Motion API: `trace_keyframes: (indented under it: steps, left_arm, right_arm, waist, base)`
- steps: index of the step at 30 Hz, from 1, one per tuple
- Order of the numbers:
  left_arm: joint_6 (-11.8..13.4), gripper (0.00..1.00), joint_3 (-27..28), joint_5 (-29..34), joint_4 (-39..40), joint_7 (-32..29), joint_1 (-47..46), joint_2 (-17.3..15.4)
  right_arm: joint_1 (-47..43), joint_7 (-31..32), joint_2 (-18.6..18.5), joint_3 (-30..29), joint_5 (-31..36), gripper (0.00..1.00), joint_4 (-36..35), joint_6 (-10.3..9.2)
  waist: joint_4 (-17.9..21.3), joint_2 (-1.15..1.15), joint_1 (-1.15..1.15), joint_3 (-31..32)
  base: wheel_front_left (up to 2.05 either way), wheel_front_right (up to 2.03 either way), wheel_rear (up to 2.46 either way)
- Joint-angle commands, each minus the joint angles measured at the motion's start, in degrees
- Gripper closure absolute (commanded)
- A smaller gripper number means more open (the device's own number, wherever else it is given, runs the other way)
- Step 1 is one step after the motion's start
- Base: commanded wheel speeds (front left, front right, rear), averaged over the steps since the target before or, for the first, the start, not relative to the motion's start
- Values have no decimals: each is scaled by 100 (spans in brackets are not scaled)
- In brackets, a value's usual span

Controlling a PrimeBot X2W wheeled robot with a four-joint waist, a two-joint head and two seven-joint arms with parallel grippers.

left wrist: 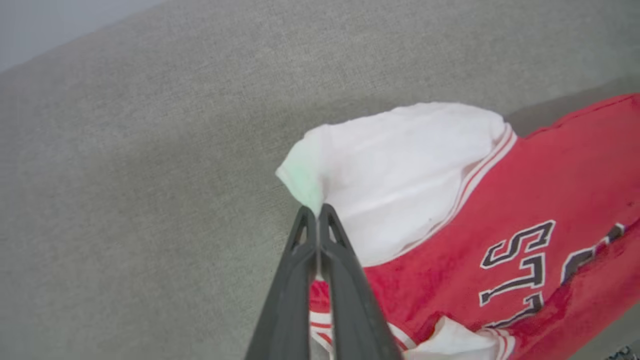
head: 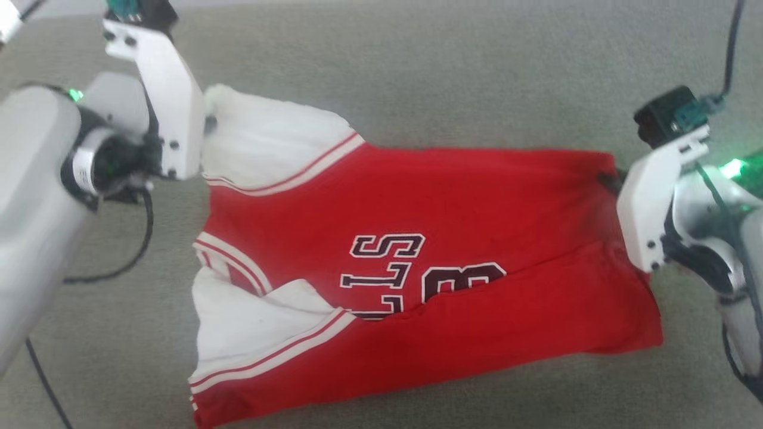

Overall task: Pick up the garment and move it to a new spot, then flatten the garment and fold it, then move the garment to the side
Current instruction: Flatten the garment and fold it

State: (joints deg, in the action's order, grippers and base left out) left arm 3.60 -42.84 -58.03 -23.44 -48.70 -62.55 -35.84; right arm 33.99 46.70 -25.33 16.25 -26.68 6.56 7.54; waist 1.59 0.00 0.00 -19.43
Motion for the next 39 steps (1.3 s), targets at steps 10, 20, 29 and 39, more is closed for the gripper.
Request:
trace_keyframes:
  steps: [10, 20, 29, 39]
  left_arm:
    - [1368, 100, 72, -219, 2735, -469, 1453, -1025]
    - [2121, 100, -119, -382, 3955, -324, 2883, -1540]
    - [1669, 65, -262, -396, 3004, 296, 3284, -1150]
    - [1365, 0, -177, -443, 2574, 890, 3584, -999]
  right_arm:
    - [-1133, 373, -570, -213, -328, 100, -862, -12]
    - [-1985, 454, -560, -476, -404, 100, -936, -12]
    - [-1912, 377, -203, -331, -309, 47, -513, -10]
    - [-1983, 308, -11, -492, -294, 0, -462, -11]
  waist:
    - [-257, 0, 0, 316]
    - [-303, 0, 0, 308]
    - [-250, 0, 0, 393]
    - [-229, 0, 0, 738]
  base:
    - [0, 0, 0]
    - [0, 0, 0]
    - [0, 0, 0]
    - [0, 0, 0]
